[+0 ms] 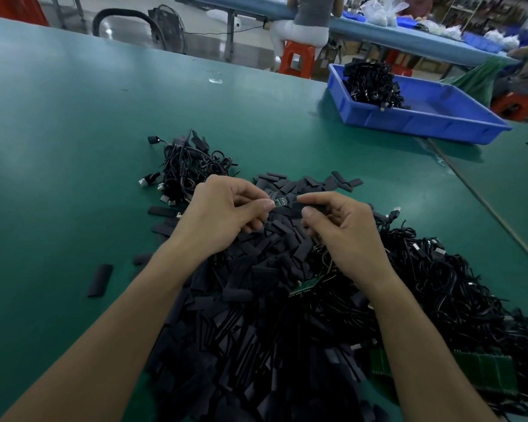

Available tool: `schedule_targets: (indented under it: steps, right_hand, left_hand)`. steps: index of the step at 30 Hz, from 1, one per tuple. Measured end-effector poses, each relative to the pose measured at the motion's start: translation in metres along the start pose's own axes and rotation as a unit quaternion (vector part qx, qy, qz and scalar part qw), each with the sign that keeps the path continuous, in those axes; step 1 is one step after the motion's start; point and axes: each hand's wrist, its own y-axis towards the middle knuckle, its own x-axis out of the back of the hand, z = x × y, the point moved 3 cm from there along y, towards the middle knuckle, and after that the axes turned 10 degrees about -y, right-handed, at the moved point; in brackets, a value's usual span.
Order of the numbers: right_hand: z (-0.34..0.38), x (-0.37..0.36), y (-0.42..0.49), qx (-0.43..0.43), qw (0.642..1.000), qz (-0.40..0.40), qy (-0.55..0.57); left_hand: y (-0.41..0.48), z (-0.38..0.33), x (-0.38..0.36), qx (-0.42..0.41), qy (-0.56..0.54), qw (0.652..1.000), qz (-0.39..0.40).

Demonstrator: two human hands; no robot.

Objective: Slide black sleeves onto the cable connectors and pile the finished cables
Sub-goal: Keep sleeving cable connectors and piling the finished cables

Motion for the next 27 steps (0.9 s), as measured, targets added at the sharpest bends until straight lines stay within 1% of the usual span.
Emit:
schedule_targets:
  steps: [5, 13, 18, 23, 27]
  right_hand:
    - [-0.0002, 0.0003, 0.0004, 0.0, 1.0, -0.011, -0.008]
    - [0.0036, -0.0004, -0.003, 0.027, 0.998, -0.048, 0.001]
    - [0.0039, -0.0002, -0.004, 0.042, 0.997, -0.055, -0.018]
    - [0.0036, -0.0003, -0.0039, 0.043, 0.997, -0.059, -0.025]
    - [0.0024, -0.0018, -0.0049, 0.024, 0.997, -0.073, -0.015]
  left_hand:
    - [0.0002, -0.0003, 0.0002, 0.0, -0.013, 1.0, 0.005]
    - [-0.0008, -0.0037, -0.0025, -0.001, -0.013, 1.0, 0.016]
    - [-0.0019, -0.0047, -0.0032, 0.0, -0.019, 1.0, 0.019]
    - [-0.0024, -0.0048, -0.0042, -0.002, -0.019, 1.0, 0.02]
    - [-0.0022, -0.0042, -0.0065, 0.005, -0.027, 0.999, 0.018]
